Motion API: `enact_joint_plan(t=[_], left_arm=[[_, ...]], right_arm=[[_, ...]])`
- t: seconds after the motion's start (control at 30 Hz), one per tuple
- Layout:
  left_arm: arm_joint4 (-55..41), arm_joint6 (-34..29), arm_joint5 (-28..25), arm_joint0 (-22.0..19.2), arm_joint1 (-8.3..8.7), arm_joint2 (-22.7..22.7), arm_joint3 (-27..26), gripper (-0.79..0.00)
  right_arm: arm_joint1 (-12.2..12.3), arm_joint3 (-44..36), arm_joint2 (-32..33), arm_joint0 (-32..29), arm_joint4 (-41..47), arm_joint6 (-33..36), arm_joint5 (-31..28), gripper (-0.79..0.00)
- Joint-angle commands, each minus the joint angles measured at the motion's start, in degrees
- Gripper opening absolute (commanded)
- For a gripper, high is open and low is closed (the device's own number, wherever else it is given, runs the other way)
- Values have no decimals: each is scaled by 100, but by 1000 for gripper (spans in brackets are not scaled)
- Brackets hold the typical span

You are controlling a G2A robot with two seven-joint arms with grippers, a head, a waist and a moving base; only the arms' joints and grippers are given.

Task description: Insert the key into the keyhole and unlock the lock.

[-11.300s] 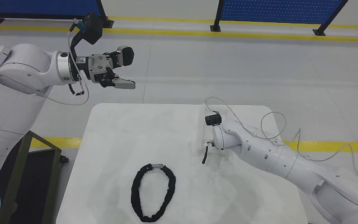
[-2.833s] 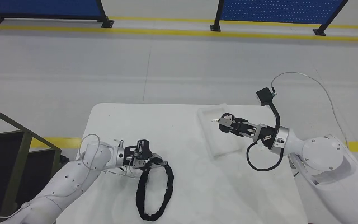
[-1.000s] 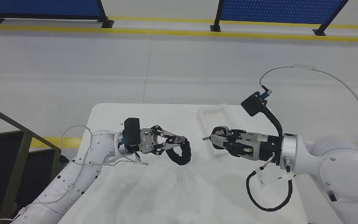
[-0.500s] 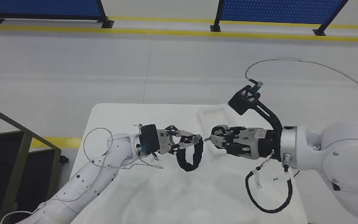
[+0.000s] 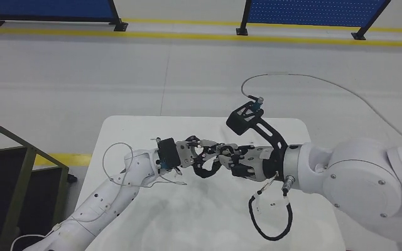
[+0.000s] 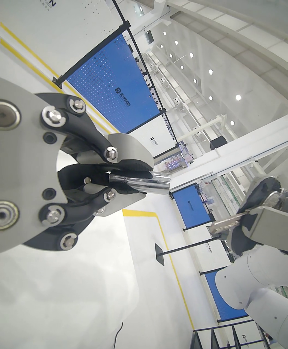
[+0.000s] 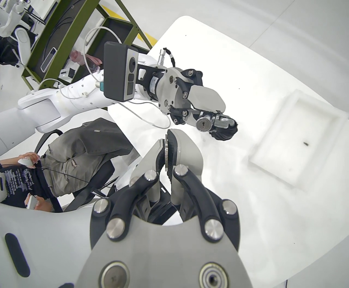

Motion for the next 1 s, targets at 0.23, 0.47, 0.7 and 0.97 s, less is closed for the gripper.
enact_joint_plan(t=[0.23,0.47,0.7,0.97], left_arm=[[-16,45,-72,132,-67,-119,71,-785],[3,1,-162,199,-113,-206,57,-785],[86,10,-202,246,-150,-301,50,-785],[152,3,-277,317,-182,-409,46,-785]], right_arm=[[-57,0,-390,305,-523,2,442,-785],[-9,0,-545,339,-623,-24,468,-785],[78,0,-658,377,-807,-115,558,-785],[170,0,-735,462,-817,-178,622,-785]])
